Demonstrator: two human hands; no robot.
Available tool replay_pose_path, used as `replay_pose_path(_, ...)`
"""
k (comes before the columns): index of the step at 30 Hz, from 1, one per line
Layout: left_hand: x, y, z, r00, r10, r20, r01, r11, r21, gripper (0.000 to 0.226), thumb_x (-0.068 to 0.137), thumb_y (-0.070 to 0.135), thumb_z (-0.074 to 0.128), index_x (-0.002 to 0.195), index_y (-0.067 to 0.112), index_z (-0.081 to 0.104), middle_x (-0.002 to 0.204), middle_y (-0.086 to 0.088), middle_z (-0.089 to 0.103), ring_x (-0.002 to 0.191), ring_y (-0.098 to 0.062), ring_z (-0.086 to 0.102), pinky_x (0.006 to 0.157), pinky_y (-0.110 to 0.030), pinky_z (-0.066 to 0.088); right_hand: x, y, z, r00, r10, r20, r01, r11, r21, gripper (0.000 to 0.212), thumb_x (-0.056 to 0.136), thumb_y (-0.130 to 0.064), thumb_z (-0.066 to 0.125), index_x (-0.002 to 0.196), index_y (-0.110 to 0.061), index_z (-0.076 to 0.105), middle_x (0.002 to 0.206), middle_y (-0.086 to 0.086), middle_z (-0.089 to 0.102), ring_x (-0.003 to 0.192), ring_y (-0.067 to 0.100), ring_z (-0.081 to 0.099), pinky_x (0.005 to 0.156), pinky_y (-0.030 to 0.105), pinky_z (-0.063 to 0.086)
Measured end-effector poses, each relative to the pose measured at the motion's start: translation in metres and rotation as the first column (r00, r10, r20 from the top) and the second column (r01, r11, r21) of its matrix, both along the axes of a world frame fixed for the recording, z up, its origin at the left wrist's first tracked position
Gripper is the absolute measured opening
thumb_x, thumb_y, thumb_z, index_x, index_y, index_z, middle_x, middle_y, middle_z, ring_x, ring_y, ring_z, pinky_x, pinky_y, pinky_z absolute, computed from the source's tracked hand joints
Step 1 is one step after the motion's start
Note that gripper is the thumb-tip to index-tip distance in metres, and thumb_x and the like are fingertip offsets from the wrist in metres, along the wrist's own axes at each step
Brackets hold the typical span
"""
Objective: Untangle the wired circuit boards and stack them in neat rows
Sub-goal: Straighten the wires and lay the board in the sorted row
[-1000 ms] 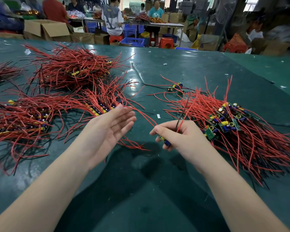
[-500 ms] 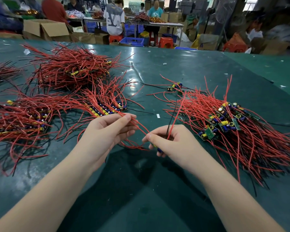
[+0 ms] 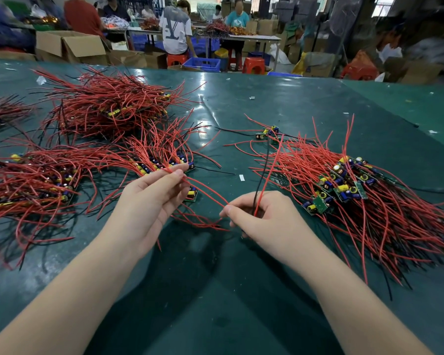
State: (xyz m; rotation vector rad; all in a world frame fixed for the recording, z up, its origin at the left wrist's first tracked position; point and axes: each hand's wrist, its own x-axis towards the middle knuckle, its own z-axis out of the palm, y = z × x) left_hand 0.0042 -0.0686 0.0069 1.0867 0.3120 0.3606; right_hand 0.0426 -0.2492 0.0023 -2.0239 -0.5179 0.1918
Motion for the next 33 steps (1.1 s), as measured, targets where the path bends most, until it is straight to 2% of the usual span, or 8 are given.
replay_pose_path(3,0.0,0.001,0.0,1.0,0.0,-0.003,-0.001,1.0,-0.019,0.015,0.09,0.002,0.058,0.098,0.007,0.07,0.073,0.001,0.068,0.067,-0.006,0.064,0.063,-0.014,0.053,-0.001,0.0,-0.003,0.993,-0.022,0.117,0.027,0.999,-0.043,0.012,0.084,-0.028,0.066,0.076,-0.023,0.074,0.064,-0.004,0.066,0.05,0.005,0.048,0.052,0.026,0.041)
replay_pose_path(5,-0.001,0.004,0.001,1.0,0.011,0.001,-0.011,0.999,-0.034,0.016,0.086,0.004,0.062,0.1,0.01,0.069,0.075,0.001,0.071,0.067,-0.006,0.067,0.062,-0.015,0.054,-0.001,0.0,-0.003,0.98,-0.036,0.198,0.052,0.996,-0.076,0.012,0.084,-0.028,0.067,0.076,-0.022,0.073,0.063,-0.008,0.063,0.054,0.006,0.051,0.055,0.027,0.044)
replay_pose_path(11,-0.002,0.006,0.003,0.999,0.035,0.003,-0.035,0.998,-0.053,0.006,0.085,0.006,0.064,0.083,0.01,0.068,0.078,-0.003,0.075,0.072,-0.01,0.071,0.06,-0.016,0.054,-0.005,0.0,0.0,0.923,0.019,0.383,0.062,0.979,-0.197,0.014,0.087,-0.028,0.064,0.079,-0.02,0.072,0.076,-0.005,0.066,0.078,0.017,0.06,0.073,0.036,0.05)
replay_pose_path(15,-0.002,0.006,0.001,0.997,0.072,-0.009,-0.072,0.997,0.01,0.006,0.086,0.005,0.065,0.084,0.009,0.069,0.075,-0.002,0.073,0.07,-0.01,0.069,0.063,-0.017,0.055,-0.006,0.001,0.003,0.904,0.059,0.424,0.071,0.956,-0.285,0.016,0.089,-0.031,0.059,0.084,-0.022,0.071,0.083,-0.006,0.066,0.087,0.017,0.06,0.079,0.036,0.049)
replay_pose_path(19,-0.002,0.005,-0.001,0.995,0.1,0.015,-0.101,0.991,0.092,0.011,0.089,0.0,0.06,0.09,0.006,0.069,0.067,0.0,0.069,0.065,-0.008,0.065,0.066,-0.017,0.055,-0.008,0.002,0.006,0.882,0.125,0.455,0.064,0.923,-0.379,0.019,0.093,-0.035,0.052,0.084,-0.028,0.067,0.081,-0.006,0.06,0.087,0.018,0.057,0.078,0.036,0.048)
replay_pose_path(23,-0.001,0.007,0.0,0.997,0.078,0.02,-0.078,0.997,-0.005,0.013,0.089,-0.001,0.059,0.096,0.007,0.066,0.069,-0.002,0.071,0.067,-0.01,0.068,0.068,-0.019,0.056,-0.01,0.003,0.006,0.87,0.148,0.47,0.07,0.907,-0.415,0.022,0.095,-0.038,0.049,0.09,-0.028,0.068,0.082,-0.005,0.058,0.087,0.016,0.057,0.077,0.035,0.047)
replay_pose_path(27,0.0,0.008,0.0,0.997,0.076,0.027,-0.072,0.991,-0.11,0.011,0.089,0.001,0.059,0.085,0.008,0.065,0.072,-0.004,0.073,0.07,-0.011,0.071,0.065,-0.019,0.056,-0.012,0.003,0.007,0.864,0.147,0.481,0.077,0.907,-0.414,0.022,0.094,-0.039,0.049,0.088,-0.029,0.067,0.079,-0.006,0.054,0.084,0.015,0.055,0.074,0.034,0.046)
replay_pose_path(33,0.0,0.007,0.0,0.993,0.108,0.042,-0.107,0.994,-0.034,0.014,0.093,0.007,0.056,0.082,0.009,0.064,0.068,-0.002,0.072,0.067,-0.011,0.069,0.064,-0.02,0.056,-0.012,0.004,0.007,0.86,0.157,0.486,0.082,0.897,-0.434,0.024,0.095,-0.039,0.047,0.088,-0.028,0.067,0.079,-0.006,0.053,0.086,0.017,0.056,0.074,0.036,0.047)
